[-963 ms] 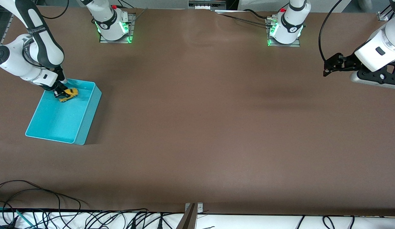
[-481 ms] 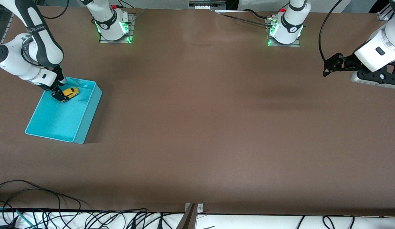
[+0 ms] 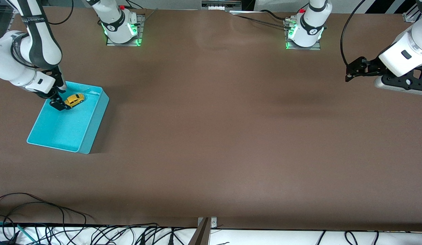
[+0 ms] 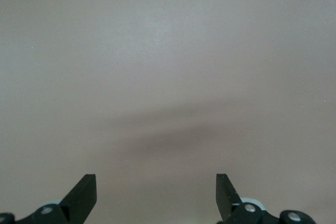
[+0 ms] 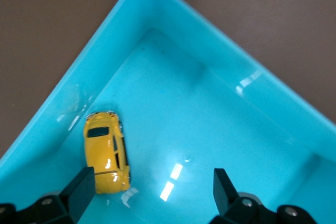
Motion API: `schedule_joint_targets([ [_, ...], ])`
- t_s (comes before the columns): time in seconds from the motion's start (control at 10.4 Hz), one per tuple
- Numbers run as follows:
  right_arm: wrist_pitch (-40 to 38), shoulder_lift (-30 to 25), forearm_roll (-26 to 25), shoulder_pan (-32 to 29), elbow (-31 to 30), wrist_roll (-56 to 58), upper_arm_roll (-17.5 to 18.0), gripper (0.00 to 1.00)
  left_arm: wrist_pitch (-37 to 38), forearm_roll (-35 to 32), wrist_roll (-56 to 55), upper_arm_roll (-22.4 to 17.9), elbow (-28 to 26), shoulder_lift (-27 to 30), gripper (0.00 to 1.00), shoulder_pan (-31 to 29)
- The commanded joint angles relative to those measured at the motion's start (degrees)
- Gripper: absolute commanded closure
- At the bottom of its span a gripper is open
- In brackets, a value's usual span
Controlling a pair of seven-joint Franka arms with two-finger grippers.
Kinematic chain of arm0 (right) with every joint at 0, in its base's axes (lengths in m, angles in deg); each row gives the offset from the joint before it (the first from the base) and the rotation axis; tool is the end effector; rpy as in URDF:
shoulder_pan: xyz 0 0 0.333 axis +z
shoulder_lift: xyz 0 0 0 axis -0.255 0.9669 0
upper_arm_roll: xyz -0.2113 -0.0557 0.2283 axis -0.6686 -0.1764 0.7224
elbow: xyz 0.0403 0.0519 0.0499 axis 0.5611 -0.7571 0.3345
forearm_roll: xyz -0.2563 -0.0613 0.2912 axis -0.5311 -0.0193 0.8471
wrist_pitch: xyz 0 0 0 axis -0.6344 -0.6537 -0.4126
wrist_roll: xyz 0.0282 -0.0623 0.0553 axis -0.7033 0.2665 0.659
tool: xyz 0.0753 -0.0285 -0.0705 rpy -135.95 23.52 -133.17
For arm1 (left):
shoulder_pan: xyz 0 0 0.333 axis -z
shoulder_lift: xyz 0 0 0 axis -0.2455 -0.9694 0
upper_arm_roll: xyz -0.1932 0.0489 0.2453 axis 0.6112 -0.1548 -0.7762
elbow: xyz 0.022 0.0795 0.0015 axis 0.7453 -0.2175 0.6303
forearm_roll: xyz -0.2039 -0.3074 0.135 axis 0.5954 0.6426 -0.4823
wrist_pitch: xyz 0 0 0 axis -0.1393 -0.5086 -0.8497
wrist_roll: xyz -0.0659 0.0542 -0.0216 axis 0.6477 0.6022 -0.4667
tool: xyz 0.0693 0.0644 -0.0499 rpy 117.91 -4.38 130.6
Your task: Wind up and store yellow beetle car
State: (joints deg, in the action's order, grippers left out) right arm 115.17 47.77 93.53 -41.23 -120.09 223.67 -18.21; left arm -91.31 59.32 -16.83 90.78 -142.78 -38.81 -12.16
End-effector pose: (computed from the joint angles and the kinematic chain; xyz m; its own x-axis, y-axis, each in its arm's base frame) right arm 0.4900 -0.1374 0.3042 -0.4462 0.8935 0.0494 0.8949 0.4454 0.0283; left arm 0.5448 -0.0448 0.6032 0.9851 -0.1514 -0.0816 -0.1496 -0.9884 0.0275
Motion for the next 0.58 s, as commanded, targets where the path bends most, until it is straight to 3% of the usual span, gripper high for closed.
schedule_joint_targets([
  [0.0,-4.8,-0.59,1.34,3.58,4.85,-7.85,-0.09,0.0,1.29,1.4,-0.21,-0.18,2.05,-0.9,0.0,-0.03],
  [0.48,-5.94,-3.58,1.51,12.11,6.26,-37.63,-0.96,0.0,1.29,1.4,-0.12,-0.18,2.05,-0.9,0.0,-0.03],
])
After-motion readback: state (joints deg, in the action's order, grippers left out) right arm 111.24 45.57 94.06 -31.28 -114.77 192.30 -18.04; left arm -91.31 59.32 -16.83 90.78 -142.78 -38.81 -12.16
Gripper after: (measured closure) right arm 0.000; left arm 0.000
